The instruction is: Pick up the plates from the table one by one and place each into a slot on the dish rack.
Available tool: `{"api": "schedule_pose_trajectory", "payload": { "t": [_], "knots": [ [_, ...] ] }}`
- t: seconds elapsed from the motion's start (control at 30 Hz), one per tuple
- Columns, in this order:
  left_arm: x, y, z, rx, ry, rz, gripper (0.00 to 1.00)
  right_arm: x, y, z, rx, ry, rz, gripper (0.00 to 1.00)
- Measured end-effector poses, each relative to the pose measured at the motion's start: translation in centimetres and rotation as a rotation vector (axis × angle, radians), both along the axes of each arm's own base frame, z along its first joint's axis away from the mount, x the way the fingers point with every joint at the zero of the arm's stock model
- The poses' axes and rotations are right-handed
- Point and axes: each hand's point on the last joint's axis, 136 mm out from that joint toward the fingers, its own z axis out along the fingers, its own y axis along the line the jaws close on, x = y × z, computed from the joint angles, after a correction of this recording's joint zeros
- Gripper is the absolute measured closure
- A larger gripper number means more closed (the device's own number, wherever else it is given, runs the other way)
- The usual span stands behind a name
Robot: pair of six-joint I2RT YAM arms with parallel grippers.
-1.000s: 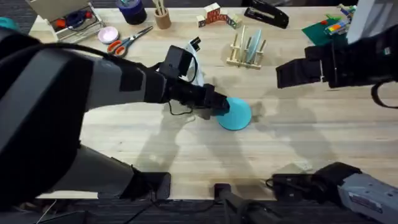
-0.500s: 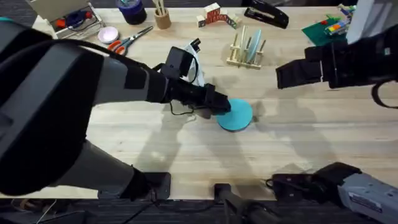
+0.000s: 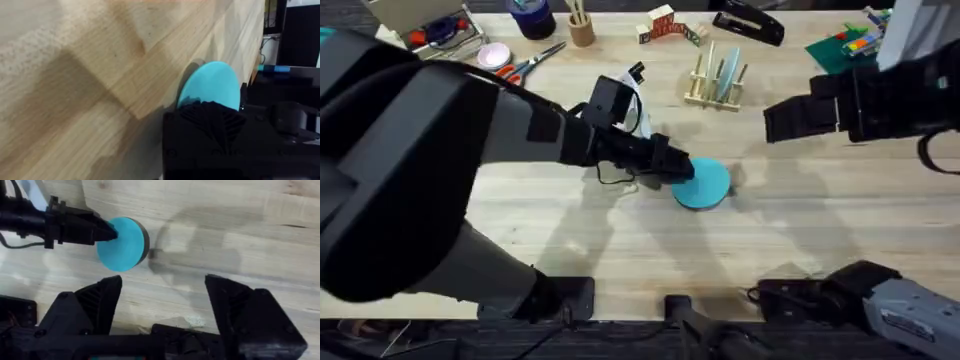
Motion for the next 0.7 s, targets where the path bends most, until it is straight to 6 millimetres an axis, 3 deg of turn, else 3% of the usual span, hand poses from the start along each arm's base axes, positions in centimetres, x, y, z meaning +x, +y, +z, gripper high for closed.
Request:
{"api": "schedule_pose_trajectory", "payload": {
  "t": [0.7],
  "knots": [
    [0.33,-0.75,-0.13,0.006,-0.027,-0.003,0.959,-0.05,0.12,-0.01,0.007,0.003,0.003,0.006]
  ]
}}
